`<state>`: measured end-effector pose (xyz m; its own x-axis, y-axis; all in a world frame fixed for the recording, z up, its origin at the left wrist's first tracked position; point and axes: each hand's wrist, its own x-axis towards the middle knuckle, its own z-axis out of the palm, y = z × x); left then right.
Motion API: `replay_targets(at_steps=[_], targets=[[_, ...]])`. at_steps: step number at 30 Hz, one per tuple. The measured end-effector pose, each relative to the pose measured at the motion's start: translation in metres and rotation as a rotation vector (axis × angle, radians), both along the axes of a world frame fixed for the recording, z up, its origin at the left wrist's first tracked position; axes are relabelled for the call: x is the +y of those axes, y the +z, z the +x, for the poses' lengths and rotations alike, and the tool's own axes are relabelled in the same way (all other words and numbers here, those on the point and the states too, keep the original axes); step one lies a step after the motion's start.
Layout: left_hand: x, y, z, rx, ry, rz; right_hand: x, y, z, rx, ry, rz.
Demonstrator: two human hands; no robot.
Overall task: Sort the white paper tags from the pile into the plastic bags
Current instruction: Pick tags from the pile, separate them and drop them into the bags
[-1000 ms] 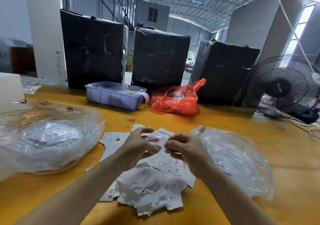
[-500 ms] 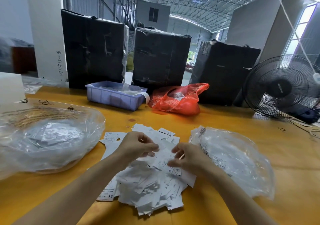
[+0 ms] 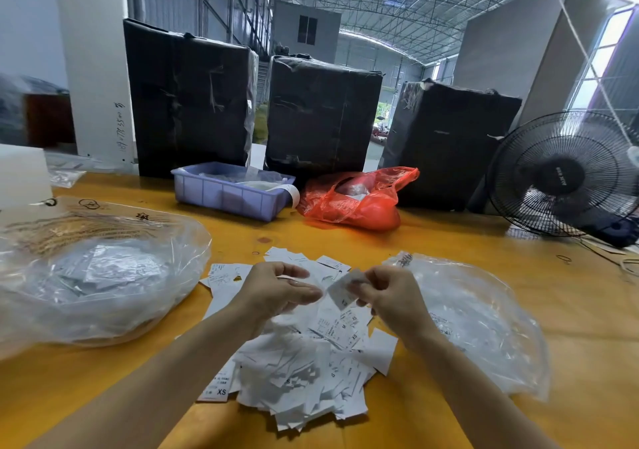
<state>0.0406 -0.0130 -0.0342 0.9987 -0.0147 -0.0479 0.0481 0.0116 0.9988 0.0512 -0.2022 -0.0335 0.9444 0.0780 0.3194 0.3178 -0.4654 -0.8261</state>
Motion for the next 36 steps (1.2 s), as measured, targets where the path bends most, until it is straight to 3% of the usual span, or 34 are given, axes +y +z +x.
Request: replay_targets(at_steps=[3, 6, 17, 36], targets=[[-0.003, 0.0, -0.001, 0.005, -0.011, 0.003, 0.0, 0.01, -0.003, -0.022, 0.031, 0.297], [-0.006, 0.0, -0.003, 0.003, -0.015, 0.019, 0.004, 0.016, -0.006, -0.03, 0.06, 0.408], [-0.008, 0.0, -0.004, -0.006, 0.001, 0.053, 0.013, 0.012, -0.01, -0.236, 0.067, 0.112], [-0.006, 0.003, -0.003, -0.017, 0.001, -0.026, 0.011, 0.01, -0.008, -0.131, 0.08, 0.027]])
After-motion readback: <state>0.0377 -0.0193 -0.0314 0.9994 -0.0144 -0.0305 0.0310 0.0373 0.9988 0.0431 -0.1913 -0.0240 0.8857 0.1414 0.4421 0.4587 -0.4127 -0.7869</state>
